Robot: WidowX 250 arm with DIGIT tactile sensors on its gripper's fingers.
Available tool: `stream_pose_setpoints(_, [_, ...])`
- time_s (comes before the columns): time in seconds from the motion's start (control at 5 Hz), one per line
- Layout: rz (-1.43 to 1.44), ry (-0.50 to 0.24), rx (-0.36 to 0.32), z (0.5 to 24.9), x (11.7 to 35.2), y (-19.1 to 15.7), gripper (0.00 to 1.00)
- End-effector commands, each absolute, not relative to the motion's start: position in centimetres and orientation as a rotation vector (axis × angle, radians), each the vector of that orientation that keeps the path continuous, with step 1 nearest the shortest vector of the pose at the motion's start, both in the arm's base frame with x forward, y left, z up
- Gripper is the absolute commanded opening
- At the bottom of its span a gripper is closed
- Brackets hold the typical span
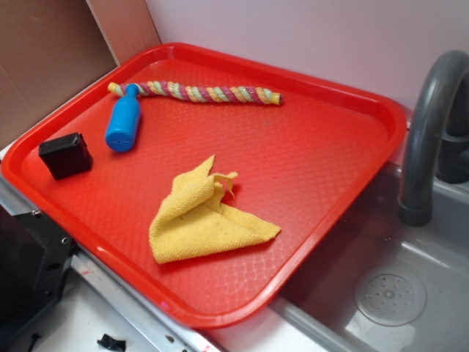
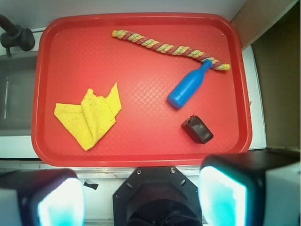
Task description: Grab the multicolored rope.
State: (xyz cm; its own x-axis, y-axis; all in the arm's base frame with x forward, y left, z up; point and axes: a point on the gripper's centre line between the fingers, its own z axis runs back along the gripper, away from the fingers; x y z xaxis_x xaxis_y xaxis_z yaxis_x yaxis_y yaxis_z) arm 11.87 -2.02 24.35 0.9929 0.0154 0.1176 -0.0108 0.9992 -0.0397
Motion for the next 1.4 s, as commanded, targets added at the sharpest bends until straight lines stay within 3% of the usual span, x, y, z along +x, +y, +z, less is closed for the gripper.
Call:
stream_pose_setpoints(0.0, [0.013, -0.118, -0.039, 24.4, 11.9, -2.0, 1.00])
stream_pose_setpoints(0.4, [0.513, -0.162, -0.029, 21.7, 14.3, -1.5, 1.00])
stream_pose_setpoints(0.6, [0.783, -0.033, -0.152, 18.4, 17.1, -0.6, 1.00])
stream_pose_setpoints(1.0, [1.278, -0.124, -0.139, 14.0, 22.7, 2.6, 1.00])
stream_pose_setpoints(1.2, [1.527, -0.158, -0.135, 12.7, 24.3, 4.6, 1.00])
